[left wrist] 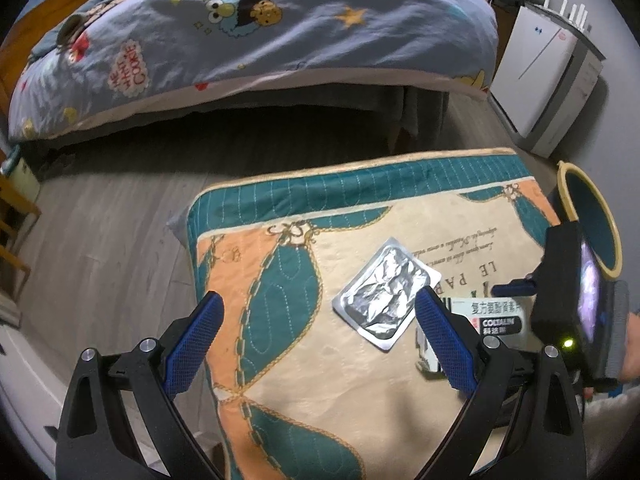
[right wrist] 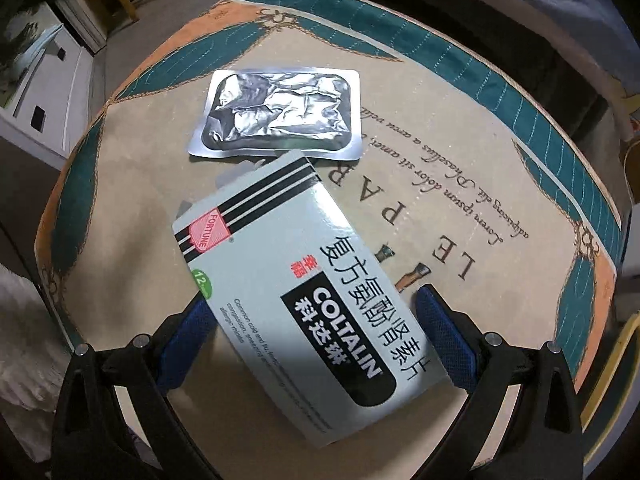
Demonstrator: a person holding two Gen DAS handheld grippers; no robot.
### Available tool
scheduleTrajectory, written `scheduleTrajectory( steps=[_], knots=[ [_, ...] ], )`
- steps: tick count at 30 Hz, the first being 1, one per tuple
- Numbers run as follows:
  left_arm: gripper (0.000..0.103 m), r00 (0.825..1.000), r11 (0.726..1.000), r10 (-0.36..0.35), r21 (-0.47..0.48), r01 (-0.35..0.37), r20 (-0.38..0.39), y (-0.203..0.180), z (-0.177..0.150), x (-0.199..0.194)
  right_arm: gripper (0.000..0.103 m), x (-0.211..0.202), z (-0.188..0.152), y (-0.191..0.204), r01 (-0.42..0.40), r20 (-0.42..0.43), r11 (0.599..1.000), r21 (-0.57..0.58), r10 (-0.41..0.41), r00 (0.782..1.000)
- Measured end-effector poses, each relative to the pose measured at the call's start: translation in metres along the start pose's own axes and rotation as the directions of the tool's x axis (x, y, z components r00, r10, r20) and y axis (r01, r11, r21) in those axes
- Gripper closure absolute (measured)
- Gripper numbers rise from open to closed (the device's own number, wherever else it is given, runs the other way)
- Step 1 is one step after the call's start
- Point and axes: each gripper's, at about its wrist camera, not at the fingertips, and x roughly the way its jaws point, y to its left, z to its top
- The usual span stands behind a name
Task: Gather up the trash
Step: 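Grasp the foil blister pack with the left tool while the right tool grasps the COLTALIN box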
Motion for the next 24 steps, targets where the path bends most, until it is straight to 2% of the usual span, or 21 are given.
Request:
scheduleTrajectory(
  steps=[2,5,9,12,16,19,24],
  knots=[
    [0.008,1.0,1.0,0.012,0.007,-0.012,-0.019,-0.001,-0.001,0.007,0.015,-0.004,-0.001,-0.003,-0.01,-0.011,1.0,0.023,0.01,1.0],
    [0.008,0.998,0.999,0.031,0.032,-0.03,-0.046,-0.006,-0.003,0.022,0.02,-0.01,-0.001,-0.009,-0.048,-0.036,0.997,0.052,0.05,0.998],
    [0.008,0.995,0.994,0.051,0.102,-0.043,-0.084,-0.022,-0.005,0.046,0.022,-0.015,-0.014,-0.027,-0.022,-0.083,0.997,0.07,0.028,0.996],
    [0.008,0.995,0.984,0.051,0.173,-0.035,-0.088,-0.038,-0.006,0.06,0.022,-0.022,-0.021,-0.054,-0.007,-0.075,0.988,0.153,0.019,0.997],
    [0.008,0.995,0.971,0.003,0.239,0.021,-0.099,-0.058,-0.006,0.079,0.023,-0.026,-0.032,-0.094,0.041,-0.083,0.956,0.291,-0.017,0.996],
    [0.008,0.992,0.961,-0.002,0.273,0.035,-0.123,-0.067,-0.008,0.092,0.023,-0.023,-0.038,-0.116,0.069,-0.105,0.929,0.362,-0.033,0.994],
    [0.008,0.989,0.951,-0.002,0.307,0.048,-0.15,-0.074,-0.006,0.112,0.022,-0.021,-0.041,-0.131,0.044,-0.085,0.919,0.391,-0.011,0.996]
  ],
)
